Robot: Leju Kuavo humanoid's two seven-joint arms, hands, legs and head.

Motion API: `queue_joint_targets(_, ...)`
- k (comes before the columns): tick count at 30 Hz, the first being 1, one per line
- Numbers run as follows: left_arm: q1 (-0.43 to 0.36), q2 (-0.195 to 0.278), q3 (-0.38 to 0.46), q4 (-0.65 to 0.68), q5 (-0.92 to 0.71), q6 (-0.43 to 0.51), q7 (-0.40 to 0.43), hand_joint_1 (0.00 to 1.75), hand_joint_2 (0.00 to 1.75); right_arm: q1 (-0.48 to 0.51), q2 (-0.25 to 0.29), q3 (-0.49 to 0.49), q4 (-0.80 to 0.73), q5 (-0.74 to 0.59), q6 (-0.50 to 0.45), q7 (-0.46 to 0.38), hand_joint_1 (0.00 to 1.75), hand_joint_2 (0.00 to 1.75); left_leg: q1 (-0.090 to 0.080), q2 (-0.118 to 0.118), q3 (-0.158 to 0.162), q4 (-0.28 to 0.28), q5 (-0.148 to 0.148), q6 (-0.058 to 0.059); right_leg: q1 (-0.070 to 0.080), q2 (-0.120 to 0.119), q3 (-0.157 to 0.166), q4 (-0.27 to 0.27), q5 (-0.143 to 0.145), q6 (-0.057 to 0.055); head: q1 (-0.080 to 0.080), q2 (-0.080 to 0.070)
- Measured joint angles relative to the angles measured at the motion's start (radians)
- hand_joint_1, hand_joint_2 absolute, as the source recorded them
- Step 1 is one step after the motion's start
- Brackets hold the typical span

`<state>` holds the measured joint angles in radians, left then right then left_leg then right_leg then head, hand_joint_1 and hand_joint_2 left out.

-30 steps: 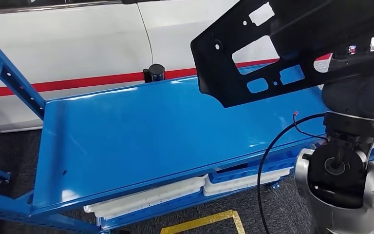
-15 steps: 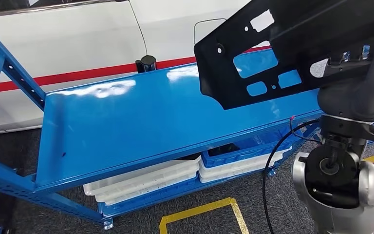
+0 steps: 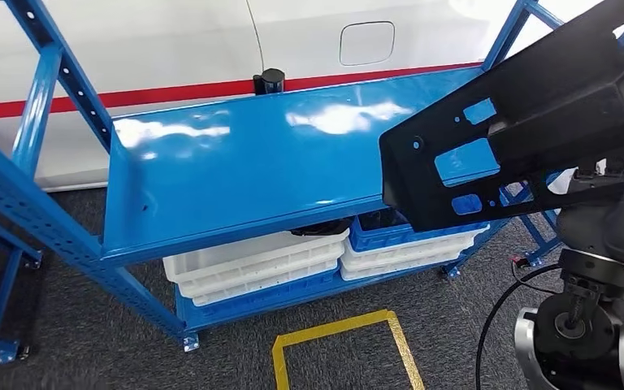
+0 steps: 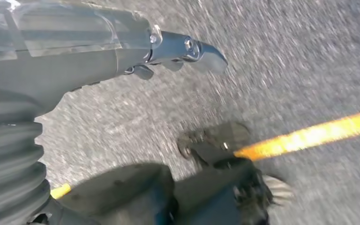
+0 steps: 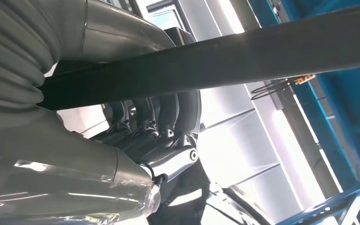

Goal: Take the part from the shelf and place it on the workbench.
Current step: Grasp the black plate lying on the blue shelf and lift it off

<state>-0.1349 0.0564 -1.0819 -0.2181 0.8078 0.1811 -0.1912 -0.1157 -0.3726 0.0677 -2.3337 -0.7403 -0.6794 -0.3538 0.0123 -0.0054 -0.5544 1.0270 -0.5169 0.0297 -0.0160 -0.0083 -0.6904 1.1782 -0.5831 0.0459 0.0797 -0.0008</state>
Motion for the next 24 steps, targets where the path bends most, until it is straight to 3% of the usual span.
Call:
queue_joint_targets(1, -0.001, 0.000, 0.000, 0.000, 0.001, -0.005, -0.006, 0.00, 1.75, -0.003, 0.002, 0.001, 0.002, 0.006, 0.000, -0.004, 1.75, 1.75, -0.002, 0.001, -0.017, 0.000, 0.013, 0.002, 0.000, 0.001, -0.005, 0.061, -0.034, 0.001, 0.005, 0.000)
queue_joint_targets(2, -0.001, -0.001, 0.000, 0.000, 0.001, -0.009, -0.004, 0.00, 1.75, -0.006, 0.004, 0.003, 0.004, 0.013, 0.000, -0.009, 1.75, 1.75, -0.005, 0.002, -0.034, 0.001, 0.027, 0.004, 0.000, 0.001, -0.002, 0.106, -0.043, -0.001, 0.011, 0.000)
queue_joint_targets(3, -0.001, -0.001, 0.000, 0.000, 0.002, -0.012, 0.005, 0.00, 1.75, -0.008, 0.006, 0.005, 0.007, 0.021, 0.000, -0.013, 1.75, 1.75, -0.008, 0.003, -0.051, 0.001, 0.040, 0.004, 0.001, 0.001, 0.013, 0.123, -0.029, -0.005, 0.016, 0.000)
queue_joint_targets(4, 0.000, -0.002, 0.000, 0.000, 0.002, -0.016, 0.017, 0.00, 1.75, -0.008, 0.008, 0.008, 0.009, 0.034, 0.000, -0.016, 1.75, 1.75, -0.012, 0.004, -0.067, 0.002, 0.052, 0.004, 0.003, 0.002, 0.042, 0.106, -0.001, -0.012, 0.021, 0.000)
queue_joint_targets(5, 0.000, -0.002, 0.000, 0.000, 0.003, -0.022, 0.028, 0.00, 1.75, -0.008, 0.011, 0.011, 0.011, 0.055, 0.000, -0.017, 1.75, 1.75, -0.014, 0.004, -0.080, 0.002, 0.064, 0.004, 0.007, 0.003, 0.087, 0.058, 0.025, -0.022, 0.025, 0.000)
queue_joint_targets(6, 0.000, -0.003, 0.000, 0.000, 0.003, -0.030, 0.037, 0.00, 1.75, -0.007, 0.013, 0.014, 0.011, 0.083, 0.000, -0.011, 1.75, 1.75, -0.018, 0.005, -0.091, 0.002, 0.073, 0.003, 0.014, 0.003, 0.147, -0.016, 0.033, -0.035, 0.027, 0.000)
queue_joint_targets(8, 0.001, -0.004, 0.000, 0.000, 0.006, -0.041, 0.044, 0.00, 1.75, -0.007, 0.017, 0.018, 0.007, 0.155, 0.000, 0.024, 1.75, 1.75, -0.021, 0.008, -0.102, 0.002, 0.090, -0.004, 0.026, 0.003, 0.250, -0.166, 0.010, -0.054, 0.027, 0.000)
queue_joint_targets(9, 0.001, -0.004, 0.000, 0.000, 0.010, -0.040, 0.043, 0.00, 1.75, -0.008, 0.019, 0.019, 0.004, 0.192, 0.000, 0.052, 1.75, 1.75, -0.021, 0.012, -0.106, 0.001, 0.099, -0.009, 0.030, 0.003, 0.274, -0.209, -0.004, -0.059, 0.026, 0.000)
queue_joint_targets(11, 0.002, -0.001, 0.000, 0.000, 0.019, -0.035, 0.036, 0.00, 1.75, -0.007, 0.023, 0.022, -0.001, 0.251, 0.000, 0.109, 1.75, 1.75, -0.017, 0.018, -0.110, 0.000, 0.113, -0.020, 0.031, 0.003, 0.275, -0.233, 0.001, -0.061, 0.024, 0.000)
queue_joint_targets(12, 0.003, 0.002, 0.001, 0.000, 0.022, -0.033, 0.030, 0.00, 1.75, -0.007, 0.026, 0.023, -0.003, 0.268, 0.000, 0.129, 1.75, 1.75, -0.015, 0.017, -0.114, 0.007, 0.105, -0.026, 0.030, 0.004, 0.271, -0.237, 0.012, -0.063, 0.023, 0.000)
queue_joint_targets(14, 0.003, 0.007, 0.001, 0.000, 0.025, -0.030, 0.015, 0.00, 1.75, -0.005, 0.035, 0.025, -0.007, 0.272, 0.000, 0.143, 1.75, 1.75, -0.011, 0.010, -0.136, 0.069, 0.037, -0.036, 0.025, 0.002, 0.257, -0.242, 0.034, -0.068, 0.011, 0.000)
queue_joint_targets(16, 0.003, 0.008, 0.002, 0.000, 0.026, -0.028, 0.002, 0.00, 1.75, 0.006, 0.044, 0.025, -0.009, 0.246, 0.000, 0.124, 1.75, 1.75, -0.009, 0.005, -0.170, 0.186, -0.046, -0.043, 0.026, -0.001, 0.238, -0.239, 0.047, -0.072, -0.009, 0.000)
queue_joint_targets(17, 0.004, 0.008, 0.003, 0.000, 0.023, -0.028, -0.002, 0.00, 1.75, 0.016, 0.046, 0.026, -0.009, 0.229, 0.000, 0.107, 1.75, 1.75, -0.007, 0.004, -0.180, 0.236, -0.060, -0.046, 0.026, -0.003, 0.226, -0.235, 0.053, -0.071, -0.015, 0.000)
queue_joint_targets(18, 0.004, 0.008, 0.003, 0.000, 0.019, -0.028, -0.003, 0.00, 1.75, 0.026, 0.048, 0.027, -0.008, 0.214, 0.000, 0.090, 1.75, 1.75, -0.007, 0.004, -0.177, 0.259, -0.052, -0.048, 0.026, -0.006, 0.215, -0.229, 0.058, -0.069, -0.019, 0.000)
queue_joint_targets(19, 0.004, 0.008, 0.003, 0.000, 0.014, -0.027, -0.002, 0.00, 1.75, 0.034, 0.050, 0.028, -0.007, 0.199, 0.000, 0.076, 1.75, 1.75, -0.006, 0.008, -0.155, 0.246, -0.029, -0.050, 0.025, -0.010, 0.204, -0.222, 0.061, -0.068, -0.021, 0.000)
queue_joint_targets(21, 0.003, 0.010, 0.003, 0.000, 0.011, -0.023, 0.008, 0.00, 1.75, 0.045, 0.053, 0.030, -0.005, 0.172, 0.000, 0.057, 1.75, 1.75, -0.007, 0.045, -0.072, 0.135, 0.006, -0.052, 0.026, -0.020, 0.185, -0.204, 0.061, -0.063, -0.026, 0.000)
queue_joint_targets(23, -0.001, 0.012, 0.003, 0.000, 0.010, -0.021, 0.026, 0.00, 1.75, 0.055, 0.056, 0.031, -0.002, 0.165, 0.000, 0.050, 1.75, 1.75, -0.015, 0.089, -0.013, 0.037, 0.002, -0.043, 0.030, -0.033, 0.173, -0.185, 0.057, -0.055, -0.030, 0.000)
queue_joint_targets(24, -0.004, 0.013, 0.003, 0.000, 0.011, -0.021, 0.036, 0.00, 1.75, 0.056, 0.057, 0.033, 0.000, 0.175, 0.000, 0.054, 1.75, 1.75, -0.019, 0.097, -0.007, 0.019, -0.008, -0.035, 0.032, -0.042, 0.170, -0.179, 0.055, -0.051, -0.031, 0.000)
